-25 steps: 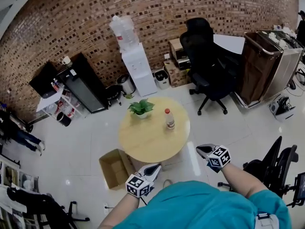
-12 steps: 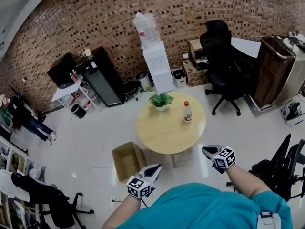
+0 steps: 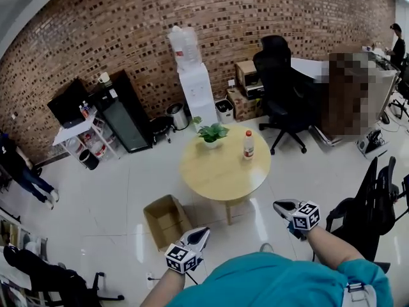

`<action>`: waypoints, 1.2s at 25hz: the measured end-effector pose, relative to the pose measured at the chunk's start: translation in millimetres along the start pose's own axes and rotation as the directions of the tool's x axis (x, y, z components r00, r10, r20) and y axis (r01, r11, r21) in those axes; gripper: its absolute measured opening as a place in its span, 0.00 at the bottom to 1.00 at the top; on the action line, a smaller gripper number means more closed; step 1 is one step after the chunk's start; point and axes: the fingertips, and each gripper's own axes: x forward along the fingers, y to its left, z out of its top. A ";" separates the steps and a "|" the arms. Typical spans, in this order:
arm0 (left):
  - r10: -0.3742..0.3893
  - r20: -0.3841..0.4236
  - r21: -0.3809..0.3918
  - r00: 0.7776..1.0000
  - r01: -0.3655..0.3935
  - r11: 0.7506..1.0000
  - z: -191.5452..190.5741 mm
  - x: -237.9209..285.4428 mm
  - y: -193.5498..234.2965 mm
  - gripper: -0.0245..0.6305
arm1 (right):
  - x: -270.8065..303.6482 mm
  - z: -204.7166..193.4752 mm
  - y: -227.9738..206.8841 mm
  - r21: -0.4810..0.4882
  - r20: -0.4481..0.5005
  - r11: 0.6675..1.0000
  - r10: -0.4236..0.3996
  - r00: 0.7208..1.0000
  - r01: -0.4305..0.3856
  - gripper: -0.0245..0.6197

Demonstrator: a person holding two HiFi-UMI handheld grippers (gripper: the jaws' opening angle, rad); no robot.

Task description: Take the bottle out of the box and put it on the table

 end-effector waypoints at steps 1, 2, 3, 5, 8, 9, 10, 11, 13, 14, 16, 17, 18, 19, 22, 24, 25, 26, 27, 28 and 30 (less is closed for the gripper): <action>0.004 0.004 -0.009 1.000 -0.004 1.000 -2.4 -5.4 -1.7 0.04 | -3.2 -1.6 7.5 -0.005 -0.001 1.000 0.001 1.000 -0.001 0.04; 0.007 0.010 -0.016 1.000 -0.007 1.000 -3.2 -9.1 -5.4 0.04 | -7.3 -2.1 14.2 -0.008 0.001 1.000 0.005 1.000 -0.005 0.04; 0.008 0.015 -0.019 1.000 -0.008 1.000 -2.3 -11.6 -10.8 0.04 | -12.2 -0.9 20.3 -0.010 0.007 1.000 0.012 1.000 -0.012 0.04; 0.009 0.019 -0.013 1.000 -0.009 1.000 1.6 -14.3 -25.5 0.04 | -24.8 4.9 30.7 -0.014 0.024 1.000 0.027 0.999 -0.027 0.04; 0.026 0.023 -0.004 0.999 -0.026 1.000 3.1 -13.6 -49.8 0.04 | -48.7 11.5 38.5 -0.022 0.052 0.998 0.060 0.997 -0.059 0.04; 0.037 0.026 -0.004 0.999 -0.036 0.999 3.3 -11.7 -57.3 0.04 | -56.9 12.7 38.9 -0.029 0.060 0.997 0.075 0.995 -0.073 0.04; 0.050 0.030 -0.008 0.998 -0.049 0.999 3.8 -8.9 -64.7 0.04 | -65.1 13.8 38.5 -0.040 0.065 0.995 0.089 0.994 -0.086 0.04; 0.064 0.035 -0.017 0.997 -0.064 0.998 4.1 -5.1 -72.6 0.04 | -73.9 14.7 37.8 -0.053 0.065 0.994 0.101 0.993 -0.098 0.04; 0.095 0.047 -0.048 0.994 -0.093 0.995 4.3 5.6 -93.1 0.04 | -94.7 15.4 35.5 -0.077 0.060 0.990 0.125 0.990 -0.121 0.04; 0.109 0.054 -0.064 0.993 -0.105 0.992 4.3 12.8 -105.4 0.04 | -106.6 15.8 34.0 -0.087 0.059 0.987 0.141 0.988 -0.136 0.04; 0.131 0.058 -0.087 0.990 -0.125 0.988 3.7 30.7 -129.7 0.04 | -130.1 16.8 29.9 -0.103 0.065 0.980 0.177 0.982 -0.170 0.04; 0.139 0.056 -0.098 0.989 -0.133 0.986 3.8 39.8 -141.1 0.04 | -140.7 16.4 27.1 -0.106 0.067 0.977 0.192 0.979 -0.184 0.04; 0.143 0.054 -0.108 0.988 -0.136 0.985 5.1 47.4 -152.3 0.04 | -150.4 15.5 24.6 -0.103 0.069 0.975 0.204 0.976 -0.197 0.04; 0.143 0.051 -0.113 0.988 -0.137 0.984 7.9 53.1 -163.2 0.04 | -159.1 14.5 22.9 -0.093 0.070 0.974 0.214 0.974 -0.207 0.04; 0.136 0.036 -0.084 0.990 -0.132 0.988 23.3 58.2 -187.4 0.04 | -176.9 14.1 22.6 -0.054 0.074 0.975 0.219 0.973 -0.215 0.04; 0.138 0.030 -0.066 0.990 -0.136 0.988 29.9 57.0 -195.5 0.04 | -184.0 10.7 21.8 -0.030 0.076 0.977 0.213 0.974 -0.212 0.04; 0.142 0.028 -0.063 0.989 -0.140 0.988 30.0 57.2 -197.6 0.04 | -186.5 6.9 20.0 -0.020 0.077 0.977 0.214 0.974 -0.213 0.04; 0.145 0.029 -0.060 0.989 -0.143 0.988 28.8 57.5 -198.6 0.04 | -188.0 2.9 18.3 -0.016 0.077 0.977 0.215 0.974 -0.215 0.04; 0.147 0.032 -0.058 0.989 -0.145 0.988 27.8 56.8 -198.7 0.04 | -188.7 -0.1 18.0 -0.019 0.074 0.976 0.216 0.974 -0.215 0.04; 0.146 0.037 -0.055 0.989 -0.144 0.988 27.8 53.9 -198.2 0.04 | -188.9 -1.5 20.4 -0.027 0.069 0.977 0.215 0.974 -0.213 0.04; 0.144 0.051 -0.056 0.988 -0.141 0.988 29.6 43.0 -196.5 0.04 | -188.1 -1.4 30.5 -0.039 0.060 0.978 0.208 0.976 -0.206 0.04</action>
